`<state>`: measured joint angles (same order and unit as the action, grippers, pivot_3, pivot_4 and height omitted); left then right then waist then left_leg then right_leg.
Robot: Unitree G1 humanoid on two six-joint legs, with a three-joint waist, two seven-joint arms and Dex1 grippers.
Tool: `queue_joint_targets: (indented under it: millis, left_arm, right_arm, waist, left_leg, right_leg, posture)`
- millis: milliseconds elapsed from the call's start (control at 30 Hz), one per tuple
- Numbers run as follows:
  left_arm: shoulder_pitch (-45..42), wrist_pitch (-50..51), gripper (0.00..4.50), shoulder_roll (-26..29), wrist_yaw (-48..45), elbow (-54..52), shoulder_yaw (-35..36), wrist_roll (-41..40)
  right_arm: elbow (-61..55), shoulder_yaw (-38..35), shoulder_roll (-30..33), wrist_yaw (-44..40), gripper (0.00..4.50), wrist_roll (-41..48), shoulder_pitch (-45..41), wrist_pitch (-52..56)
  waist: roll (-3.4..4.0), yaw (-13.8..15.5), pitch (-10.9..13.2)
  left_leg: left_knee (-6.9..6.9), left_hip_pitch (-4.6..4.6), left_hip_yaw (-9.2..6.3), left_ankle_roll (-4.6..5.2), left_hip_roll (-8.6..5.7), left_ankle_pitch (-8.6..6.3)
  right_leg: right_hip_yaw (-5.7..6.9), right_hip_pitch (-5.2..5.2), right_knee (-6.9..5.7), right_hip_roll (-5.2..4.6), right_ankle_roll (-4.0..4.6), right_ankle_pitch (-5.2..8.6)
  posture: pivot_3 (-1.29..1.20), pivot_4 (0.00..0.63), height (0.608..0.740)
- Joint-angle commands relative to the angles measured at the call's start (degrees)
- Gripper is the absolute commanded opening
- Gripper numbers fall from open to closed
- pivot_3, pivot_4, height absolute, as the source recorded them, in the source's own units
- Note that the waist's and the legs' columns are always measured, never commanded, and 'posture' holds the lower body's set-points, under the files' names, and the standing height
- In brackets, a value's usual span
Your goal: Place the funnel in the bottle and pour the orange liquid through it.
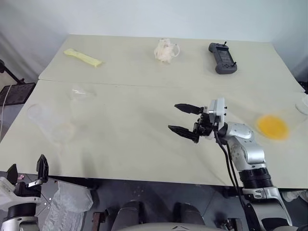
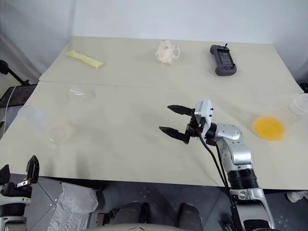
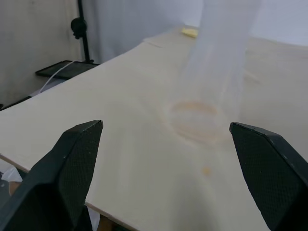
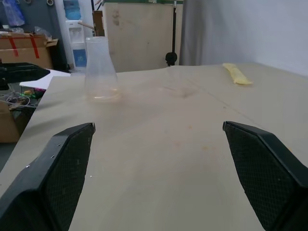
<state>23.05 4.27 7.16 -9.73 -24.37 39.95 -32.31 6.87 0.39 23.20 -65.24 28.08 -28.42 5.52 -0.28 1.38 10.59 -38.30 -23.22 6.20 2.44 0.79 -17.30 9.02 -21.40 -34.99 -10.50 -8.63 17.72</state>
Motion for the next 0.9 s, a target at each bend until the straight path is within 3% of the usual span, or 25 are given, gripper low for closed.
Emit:
queue_joint_targets:
  millis: [33, 233, 500, 600, 767, 900]
  left_arm:
    - [-3.37, 2.33, 4.50, 5.10, 0.89, -1.86, -0.01, -0.87]
    - [-14.69, 9.33, 4.50, 16.20, 2.32, 3.48, -1.08, 0.43]
    - [-21.58, 15.10, 4.50, 21.34, 1.76, 7.86, -3.71, 1.31]
    - [-22.37, 15.83, 3.90, 21.82, 0.80, 8.39, -3.93, 0.97]
    - [-23.67, 13.22, 2.33, 22.14, -2.93, 7.95, -4.09, 0.10]
    - [-27.31, 12.58, 2.29, 24.44, -12.19, 5.23, -9.42, -2.14]
  right_arm:
    - [-1.28, -0.40, 0.03, 0.09, 4.46, 0.10, -0.75, -0.25]
    - [-3.78, -0.37, 0.05, 0.23, 4.46, 0.92, 0.42, 0.84]
    - [-5.93, -0.43, -0.46, 1.88, 4.46, 0.91, 1.49, 1.66]
    - [-6.23, -0.73, -0.38, 2.48, 4.50, 0.69, 1.77, 1.44]
    - [-6.70, -1.86, 0.44, 3.43, 4.50, 0.32, 3.07, 0.45]
    - [-7.55, -4.86, 2.91, 4.97, 4.50, 0.42, 5.57, 0.40]
  waist:
    - [0.00, -0.13, 0.00]
    - [0.01, -0.60, -0.01]
    - [-0.01, -1.64, -0.01]
    - [-0.01, -1.63, -0.01]
    - [-0.01, -1.51, -0.01]
    - [-0.03, -0.69, -0.01]
  left_leg:
    - [0.00, 0.00, -0.01, -0.02, 0.02, 0.01]
    - [0.03, 0.02, 0.03, -0.07, 0.02, 0.04]
    - [0.09, 0.04, 0.04, -0.13, 0.04, 0.03]
    - [0.10, 0.05, 0.05, -0.14, 0.04, 0.03]
    - [0.09, 0.05, 0.06, -0.15, 0.04, 0.03]
    - [0.06, 0.03, 0.03, -0.14, 0.00, 0.03]
  right_leg:
    - [0.01, -0.02, -0.03, 0.03, 0.00, 0.00]
    - [-0.01, -0.06, -0.13, 0.08, 0.00, 0.00]
    - [0.02, -0.09, -0.14, 0.13, 0.00, 0.00]
    - [0.01, -0.09, -0.13, 0.13, 0.00, 0.00]
    - [-0.01, -0.09, -0.12, 0.12, 0.00, 0.00]
    - [0.00, -0.08, -0.12, 0.09, 0.00, 0.00]
  posture:
    - [0.00, 0.150, 0.740]
    - [0.00, 0.150, 0.740]
    - [0.00, 0.150, 0.740]
    - [0.00, 0.150, 0.740]
    - [0.00, 0.150, 0.740]
    - [0.00, 0.150, 0.740]
